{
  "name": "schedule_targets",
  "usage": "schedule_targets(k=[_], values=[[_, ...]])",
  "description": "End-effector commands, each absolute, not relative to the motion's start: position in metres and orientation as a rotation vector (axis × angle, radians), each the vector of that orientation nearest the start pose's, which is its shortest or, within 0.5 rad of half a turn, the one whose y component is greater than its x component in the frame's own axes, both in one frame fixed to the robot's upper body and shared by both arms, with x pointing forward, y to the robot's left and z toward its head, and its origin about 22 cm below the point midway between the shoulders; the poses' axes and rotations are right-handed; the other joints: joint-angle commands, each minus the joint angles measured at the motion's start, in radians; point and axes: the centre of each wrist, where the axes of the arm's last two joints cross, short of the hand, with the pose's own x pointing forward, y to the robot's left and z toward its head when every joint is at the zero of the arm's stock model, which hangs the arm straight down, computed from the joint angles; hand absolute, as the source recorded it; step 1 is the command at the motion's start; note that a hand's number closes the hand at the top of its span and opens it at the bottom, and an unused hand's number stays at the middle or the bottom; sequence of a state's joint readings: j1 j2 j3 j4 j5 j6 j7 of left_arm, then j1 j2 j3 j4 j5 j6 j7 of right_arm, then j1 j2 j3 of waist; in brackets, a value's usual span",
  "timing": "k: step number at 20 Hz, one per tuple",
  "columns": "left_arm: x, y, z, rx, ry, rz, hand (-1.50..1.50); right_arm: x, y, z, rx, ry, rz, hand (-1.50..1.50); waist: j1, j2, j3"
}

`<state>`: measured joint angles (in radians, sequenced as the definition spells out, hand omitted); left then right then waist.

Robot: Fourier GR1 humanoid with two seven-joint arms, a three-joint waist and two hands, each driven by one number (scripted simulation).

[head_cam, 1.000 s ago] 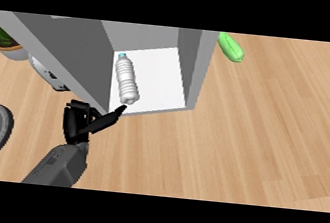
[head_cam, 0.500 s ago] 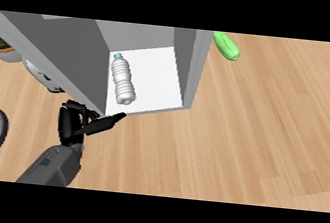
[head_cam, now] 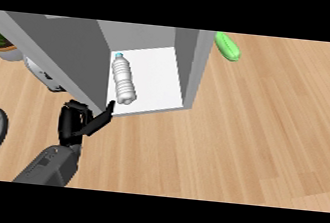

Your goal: Pick up the bottled water, place it into the cabinet and close the cabinet

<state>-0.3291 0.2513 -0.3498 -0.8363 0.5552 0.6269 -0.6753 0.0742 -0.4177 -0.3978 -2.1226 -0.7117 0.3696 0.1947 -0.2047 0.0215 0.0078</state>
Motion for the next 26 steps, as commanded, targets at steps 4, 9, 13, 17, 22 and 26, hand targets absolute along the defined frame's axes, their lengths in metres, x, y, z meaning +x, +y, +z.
schedule_targets(k=[4, 9, 13, 17, 22, 26], values=[[0.356, 0.145, -0.007, 0.115, -1.906, 0.136, 1.50, 0.178, -0.354, 0.177, 0.224, -2.001, 0.250, -1.50, -0.003, -0.004, -0.012], [0.351, 0.128, -0.012, 0.023, -1.893, 0.138, 1.50, 0.178, -0.357, 0.178, 0.213, -2.012, 0.254, -1.50, 0.042, -0.009, -0.011], [0.341, 0.121, -0.023, -0.064, -1.875, 0.151, 1.50, 0.173, -0.358, 0.186, 0.193, -1.983, 0.296, -1.50, 0.069, -0.017, -0.013], [0.343, 0.122, -0.022, -0.154, -1.848, 0.188, 1.50, 0.167, -0.358, 0.187, 0.192, -1.972, 0.321, -1.50, 0.088, -0.021, -0.012], [0.324, 0.115, -0.040, -0.304, -1.827, 0.186, 1.50, 0.157, -0.348, 0.187, 0.218, -1.947, 0.361, 1.50, 0.123, -0.028, -0.011], [0.306, 0.105, -0.051, -0.430, -1.789, 0.183, 1.50, 0.143, -0.332, 0.193, 0.277, -1.928, 0.415, 1.50, 0.156, -0.031, -0.010]])
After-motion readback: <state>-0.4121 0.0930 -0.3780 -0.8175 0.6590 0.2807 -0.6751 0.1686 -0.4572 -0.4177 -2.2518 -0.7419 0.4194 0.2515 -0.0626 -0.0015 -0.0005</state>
